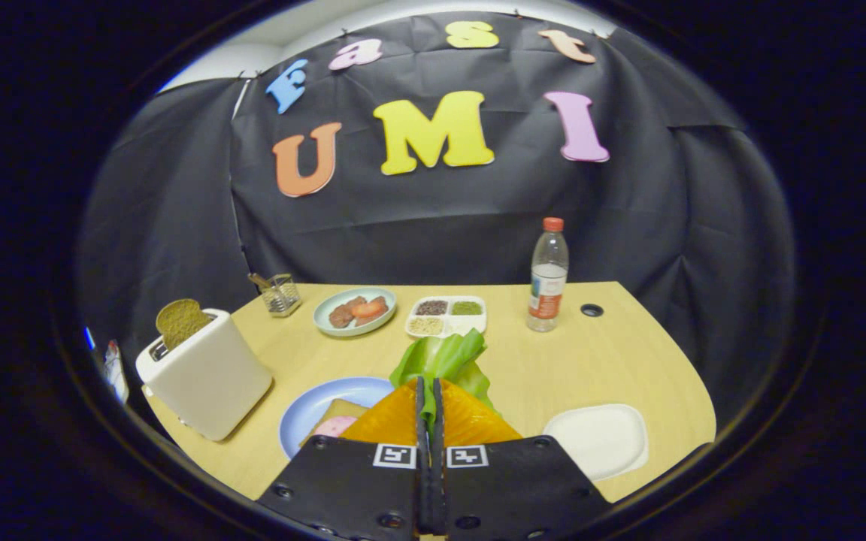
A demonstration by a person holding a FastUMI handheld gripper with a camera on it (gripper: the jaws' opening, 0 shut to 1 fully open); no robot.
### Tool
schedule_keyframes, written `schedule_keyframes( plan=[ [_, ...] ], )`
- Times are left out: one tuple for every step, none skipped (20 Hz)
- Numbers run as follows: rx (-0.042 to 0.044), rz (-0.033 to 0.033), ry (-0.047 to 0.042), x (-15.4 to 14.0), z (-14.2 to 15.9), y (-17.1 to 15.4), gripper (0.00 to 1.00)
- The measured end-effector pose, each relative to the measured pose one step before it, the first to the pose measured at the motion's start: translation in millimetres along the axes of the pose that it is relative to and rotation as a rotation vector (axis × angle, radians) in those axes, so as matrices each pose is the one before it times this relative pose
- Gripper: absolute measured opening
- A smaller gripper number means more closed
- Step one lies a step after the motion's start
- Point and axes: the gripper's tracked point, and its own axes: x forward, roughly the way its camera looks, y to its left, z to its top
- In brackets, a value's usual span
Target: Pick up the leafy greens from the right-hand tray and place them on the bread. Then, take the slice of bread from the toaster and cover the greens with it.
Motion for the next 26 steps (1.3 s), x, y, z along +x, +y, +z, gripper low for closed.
schedule_keyframes(
  plan=[
    [-0.02055,0.00651,0.00831,7.32,-3.12,12.28,0.00],
    [-0.02040,-0.00019,0.00659,8.63,-3.18,9.81,0.00],
    [-0.02433,-0.00956,0.00338,7.15,-2.22,5.94,0.00],
    [-0.02773,-0.01177,0.00664,8.07,-3.40,4.87,0.00],
    [-0.02327,-0.00296,0.00956,7.40,-4.51,5.98,0.00],
    [-0.01744,-0.00652,0.00931,7.16,-4.40,5.48,0.00],
    [-0.01018,-0.00168,0.00940,5.02,-4.90,6.98,0.00],
    [-0.00147,0.00632,0.00931,4.17,-6.35,9.35,0.00],
    [-0.00008,0.00841,0.00922,3.92,-4.59,9.05,0.00],
    [-0.00478,0.00365,0.00697,4.18,-4.31,7.32,0.00],
    [-0.00769,0.00253,0.00331,3.06,-1.93,5.66,0.00],
    [-0.00141,-0.00217,0.00795,2.36,-2.45,4.96,0.00],
    [0.01038,0.00779,0.00601,1.00,-2.30,6.13,0.00],
    [0.01796,0.01470,0.00536,1.01,-1.44,7.35,0.00],
    [0.01576,0.00598,0.00028,-0.43,0.12,4.82,0.02],
    [0.01166,0.00118,-0.00342,-3.07,2.45,0.82,0.04],
    [0.01308,0.00810,-0.00166,-2.51,2.05,2.93,0.11],
    [0.01970,0.00835,-0.00432,-4.91,1.26,4.22,0.19],
    [0.01515,0.00543,-0.00997,-5.82,4.10,3.16,0.19],
    [0.00879,-0.00207,-0.01272,-5.13,4.76,0.35,0.19],
    [0.00059,-0.00104,-0.01703,-8.21,7.34,2.64,0.24],
    [-0.00098,-0.00434,-0.02837,-9.50,9.08,3.22,0.37],
    [-0.00004,-0.00237,-0.03665,-10.19,11.41,4.66,0.50],
    [-0.00102,-0.01142,-0.04425,-11.50,13.18,4.20,0.63],
    [0.00179,-0.01570,-0.04918,-10.68,15.43,4.68,0.76],
    [0.00469,-0.01135,-0.04858,-10.45,15.91,6.70,0.83]
  ],
)
